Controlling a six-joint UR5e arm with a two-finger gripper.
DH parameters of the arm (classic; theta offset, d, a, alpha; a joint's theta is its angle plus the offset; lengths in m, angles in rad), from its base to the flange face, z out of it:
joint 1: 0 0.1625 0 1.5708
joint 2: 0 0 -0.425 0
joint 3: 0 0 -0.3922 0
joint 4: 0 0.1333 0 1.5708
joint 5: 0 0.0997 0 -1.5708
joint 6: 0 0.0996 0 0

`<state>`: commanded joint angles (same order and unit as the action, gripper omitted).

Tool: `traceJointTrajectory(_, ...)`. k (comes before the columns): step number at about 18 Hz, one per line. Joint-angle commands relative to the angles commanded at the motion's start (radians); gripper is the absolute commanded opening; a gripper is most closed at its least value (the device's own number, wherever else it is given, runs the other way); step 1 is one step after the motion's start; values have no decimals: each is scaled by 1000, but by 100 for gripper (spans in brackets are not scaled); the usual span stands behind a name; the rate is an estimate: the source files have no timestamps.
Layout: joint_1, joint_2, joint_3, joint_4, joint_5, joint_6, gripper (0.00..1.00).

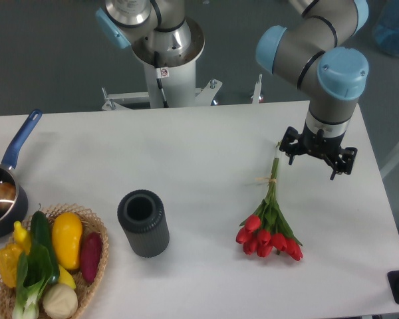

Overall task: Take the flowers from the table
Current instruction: 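Move the open gripper toward the green stems of the red tulips, then lower the gripper onto the tulip stems just above the blooms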

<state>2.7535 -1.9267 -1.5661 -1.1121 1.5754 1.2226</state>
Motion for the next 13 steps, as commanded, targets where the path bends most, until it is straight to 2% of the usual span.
traceJointTrajectory(8, -3, 26, -48, 0, 5, -29, 100)
traceJointTrajectory(13, -3, 51, -141, 6, 2, -149, 100)
